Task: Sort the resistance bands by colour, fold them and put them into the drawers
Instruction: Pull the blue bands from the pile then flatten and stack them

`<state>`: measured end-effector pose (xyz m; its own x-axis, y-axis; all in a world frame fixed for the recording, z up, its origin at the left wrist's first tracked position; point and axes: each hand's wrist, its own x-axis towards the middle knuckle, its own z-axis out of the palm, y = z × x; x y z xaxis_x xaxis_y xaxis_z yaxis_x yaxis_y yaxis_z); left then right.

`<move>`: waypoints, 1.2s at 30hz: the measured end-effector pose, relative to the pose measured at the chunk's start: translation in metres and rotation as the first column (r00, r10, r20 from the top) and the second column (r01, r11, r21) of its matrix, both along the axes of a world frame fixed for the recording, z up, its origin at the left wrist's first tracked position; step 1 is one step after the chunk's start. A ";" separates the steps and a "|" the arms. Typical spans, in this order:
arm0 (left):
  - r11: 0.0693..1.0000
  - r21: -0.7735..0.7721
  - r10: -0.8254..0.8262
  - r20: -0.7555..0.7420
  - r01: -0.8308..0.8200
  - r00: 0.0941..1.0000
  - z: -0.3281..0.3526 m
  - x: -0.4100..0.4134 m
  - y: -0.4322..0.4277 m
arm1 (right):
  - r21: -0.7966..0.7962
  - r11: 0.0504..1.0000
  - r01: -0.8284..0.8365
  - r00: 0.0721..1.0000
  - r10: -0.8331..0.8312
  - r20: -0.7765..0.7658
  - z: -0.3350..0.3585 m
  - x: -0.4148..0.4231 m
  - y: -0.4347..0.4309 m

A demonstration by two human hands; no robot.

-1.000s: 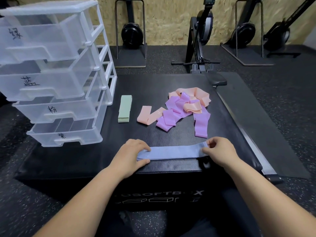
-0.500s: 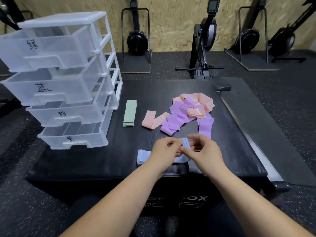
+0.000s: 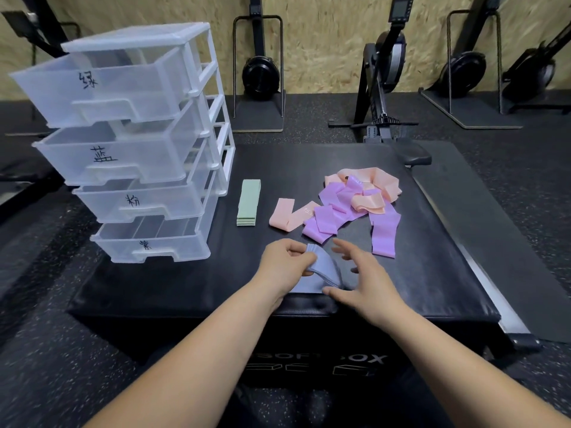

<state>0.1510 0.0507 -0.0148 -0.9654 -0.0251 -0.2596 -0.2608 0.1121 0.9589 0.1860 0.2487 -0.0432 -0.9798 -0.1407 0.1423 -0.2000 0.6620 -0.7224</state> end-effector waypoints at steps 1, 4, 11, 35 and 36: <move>1.000 0.013 -0.002 -0.002 0.002 1.000 0.002 -0.001 -0.003 | 0.043 0.998 -0.042 0.998 0.041 0.042 -0.004 -0.004 0.000; 0.999 0.038 0.020 0.002 -0.020 1.000 0.008 -0.003 -0.015 | 0.108 0.989 -0.102 0.991 0.091 0.101 -0.013 -0.018 -0.007; 0.987 0.062 0.148 0.018 -0.149 0.989 0.004 -0.010 -0.070 | 0.135 0.983 -0.122 0.991 0.113 0.075 -0.019 -0.035 -0.022; 0.501 -0.865 -0.522 -0.310 -0.007 0.795 -0.046 -0.004 -0.116 | 0.402 0.895 -0.194 0.964 0.250 -0.089 -0.034 -0.038 -0.038; 0.478 -0.878 -0.584 -0.294 0.027 0.756 -0.044 -0.004 -0.115 | 0.413 0.889 -0.196 0.963 0.254 -0.089 -0.033 -0.038 -0.038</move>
<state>0.1467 -0.0647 -0.0590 -0.9006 0.3814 0.2084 0.4324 0.8351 0.3400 0.1477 0.2109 -0.0762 -0.8900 -0.4279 0.1576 -0.4551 0.8129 -0.3634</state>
